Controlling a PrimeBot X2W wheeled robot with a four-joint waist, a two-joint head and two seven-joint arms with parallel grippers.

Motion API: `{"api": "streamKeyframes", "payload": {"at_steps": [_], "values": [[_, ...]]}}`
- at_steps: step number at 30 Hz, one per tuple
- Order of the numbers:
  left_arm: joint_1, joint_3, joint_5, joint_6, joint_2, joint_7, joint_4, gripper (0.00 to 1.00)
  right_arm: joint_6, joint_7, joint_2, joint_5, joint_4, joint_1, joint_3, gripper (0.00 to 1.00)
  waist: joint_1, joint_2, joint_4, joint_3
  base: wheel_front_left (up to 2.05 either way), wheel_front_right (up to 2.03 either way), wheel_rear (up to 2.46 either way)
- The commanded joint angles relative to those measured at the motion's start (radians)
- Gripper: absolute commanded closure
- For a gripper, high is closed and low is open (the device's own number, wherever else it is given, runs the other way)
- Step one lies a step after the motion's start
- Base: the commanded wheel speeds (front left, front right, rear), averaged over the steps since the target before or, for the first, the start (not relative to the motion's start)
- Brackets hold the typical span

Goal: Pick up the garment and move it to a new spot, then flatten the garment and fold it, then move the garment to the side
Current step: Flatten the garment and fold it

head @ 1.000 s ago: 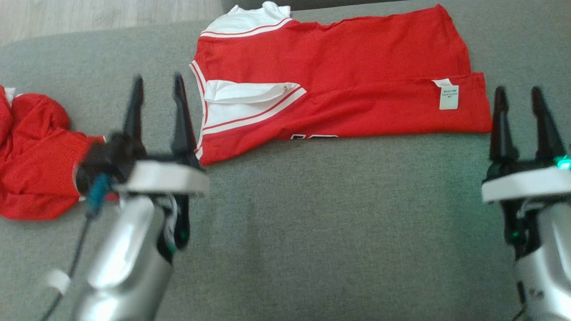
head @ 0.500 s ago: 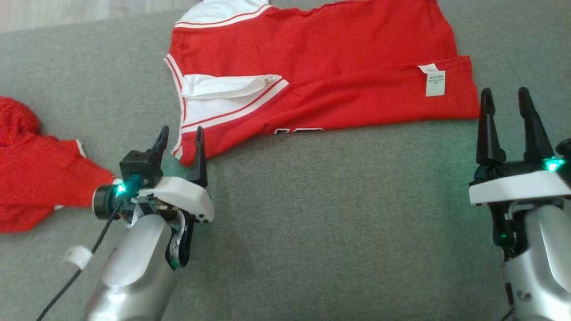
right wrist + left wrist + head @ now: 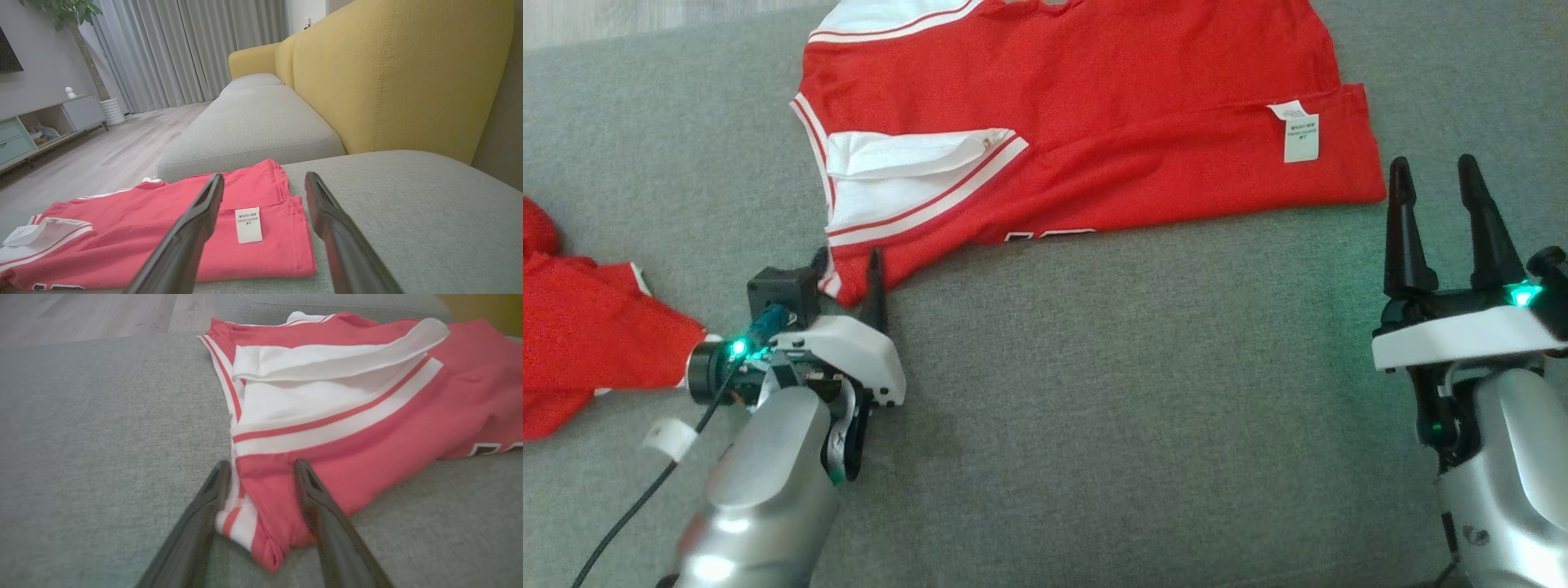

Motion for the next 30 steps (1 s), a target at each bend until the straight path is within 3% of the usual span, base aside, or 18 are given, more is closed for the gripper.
{"api": "streamKeyframes", "payload": {"at_steps": [1, 2, 8, 15, 20, 30], "values": [[-0.015, 0.019, -0.011, -0.007, 0.016, 0.017, 0.003, 0.85, -0.001, -0.006, -0.012, -0.011, -0.025, -0.023, 0.013, 0.00, 0.0000, -0.0001, 0.002, 0.002, 0.00, 0.00, 0.00], [-0.018, 0.016, -0.012, -0.013, 0.015, 0.020, 0.006, 1.00, -0.001, -0.002, -0.017, -0.015, -0.022, -0.027, 0.009, 0.00, 0.0000, -0.0001, 0.003, 0.003, 0.00, 0.00, 0.00], [-0.050, 0.022, -0.011, -0.021, 0.010, -0.052, -0.016, 1.00, -0.001, 0.054, -0.040, -0.053, -0.003, -0.066, -0.047, 0.00, 0.0000, -0.0001, 0.018, 0.000, 0.00, 0.00, 0.00], [-0.092, 0.022, 0.017, -0.031, 0.006, -0.181, -0.111, 1.00, -0.001, 0.226, -0.049, -0.120, 0.065, -0.136, -0.108, 0.00, 0.0000, -0.0001, 0.052, -0.007, 0.00, 0.00, 0.00], [-0.096, -0.012, 0.043, -0.050, 0.006, -0.191, -0.164, 1.00, -0.001, 0.407, -0.028, -0.183, 0.209, -0.227, -0.173, 0.00, 0.0000, -0.0001, 0.085, 0.009, 0.00, 0.00, 0.00], [-0.097, -0.047, 0.057, -0.052, 0.008, -0.178, -0.191, 1.00, -0.001, 0.546, -0.045, -0.197, 0.405, -0.314, -0.141, 0.00, 0.0000, -0.0001, 0.128, 0.045, 0.00, 0.00, 0.00]]}}
